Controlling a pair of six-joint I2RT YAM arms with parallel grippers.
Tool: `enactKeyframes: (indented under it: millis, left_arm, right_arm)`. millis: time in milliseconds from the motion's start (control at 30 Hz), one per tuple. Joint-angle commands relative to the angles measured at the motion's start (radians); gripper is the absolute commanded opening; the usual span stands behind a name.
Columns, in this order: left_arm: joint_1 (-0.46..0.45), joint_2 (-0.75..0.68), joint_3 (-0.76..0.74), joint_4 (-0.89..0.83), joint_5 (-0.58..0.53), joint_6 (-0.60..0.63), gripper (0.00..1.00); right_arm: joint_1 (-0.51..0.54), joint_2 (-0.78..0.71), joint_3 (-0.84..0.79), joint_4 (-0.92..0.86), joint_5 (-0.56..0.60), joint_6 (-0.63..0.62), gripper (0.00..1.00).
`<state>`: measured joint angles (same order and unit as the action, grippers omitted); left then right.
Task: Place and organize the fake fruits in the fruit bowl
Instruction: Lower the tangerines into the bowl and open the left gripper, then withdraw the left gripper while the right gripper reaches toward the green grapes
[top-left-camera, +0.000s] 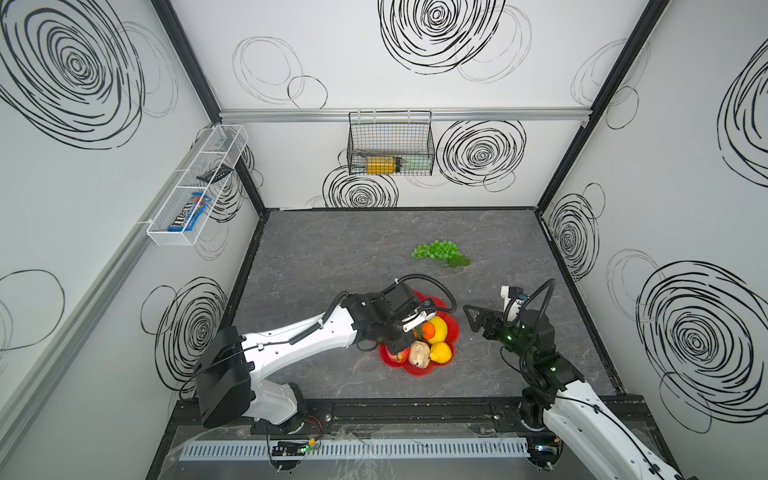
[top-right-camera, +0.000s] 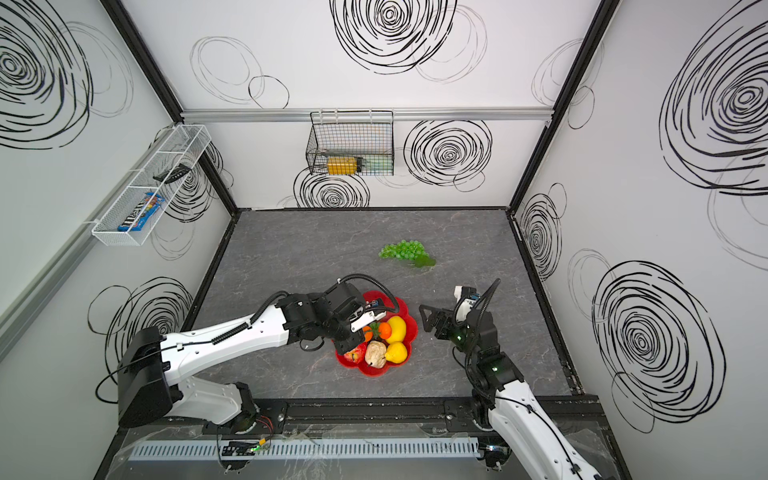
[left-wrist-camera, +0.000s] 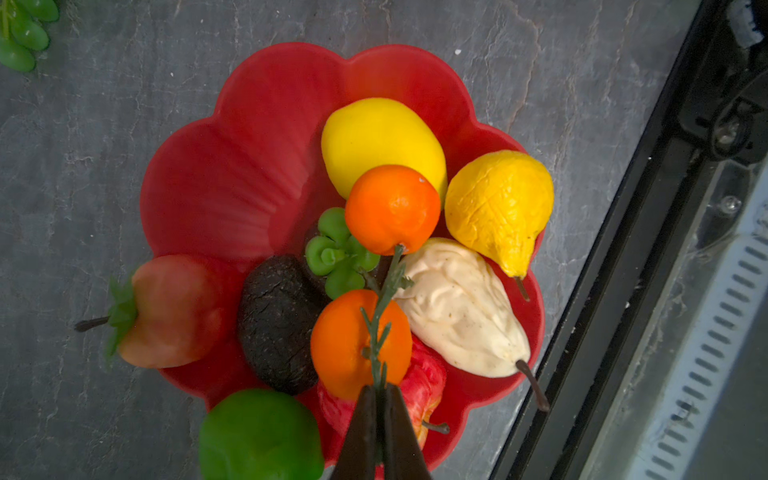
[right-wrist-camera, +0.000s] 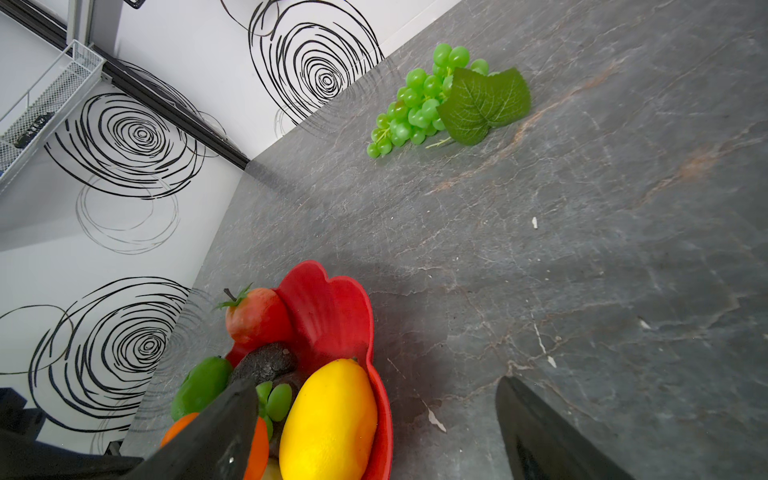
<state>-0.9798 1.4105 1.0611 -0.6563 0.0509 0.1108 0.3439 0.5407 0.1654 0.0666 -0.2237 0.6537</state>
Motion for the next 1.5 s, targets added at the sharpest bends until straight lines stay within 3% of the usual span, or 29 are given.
enactKeyframes:
  millis: [0,400,433,733,1167,1333,1467]
  left_arm:
    - [0.002,0.01,0.023,0.017,-0.012,0.044,0.0]
    - [0.016,0.058,0.036,0.012,-0.033,0.065,0.02]
    - [0.018,0.059,0.037,0.013,-0.04,0.065,0.09]
    - [0.029,0.044,0.032,0.017,-0.076,0.056,0.28]
    - [0.031,-0.029,0.001,0.046,-0.075,0.041,0.39]
    - [0.051,-0.076,0.01,0.075,-0.076,-0.018,0.47]
    - [0.072,-0.15,0.005,0.165,-0.139,-0.158,0.54]
  right_arm:
    - [0.005,0.003,0.0,0.032,-0.008,0.0,0.94]
    - [0.005,0.001,-0.008,0.035,-0.009,0.004,0.94]
    - [0.006,-0.001,-0.008,0.033,-0.009,0.003,0.94]
    - [0.005,-0.007,0.0,0.022,-0.004,0.002,0.94]
    - [0.002,0.019,0.051,-0.002,0.032,-0.039,0.94]
    - [-0.011,0.045,0.087,-0.014,0.048,-0.069,0.94]
    - [-0.047,0.101,0.132,-0.017,0.051,-0.103,0.93]
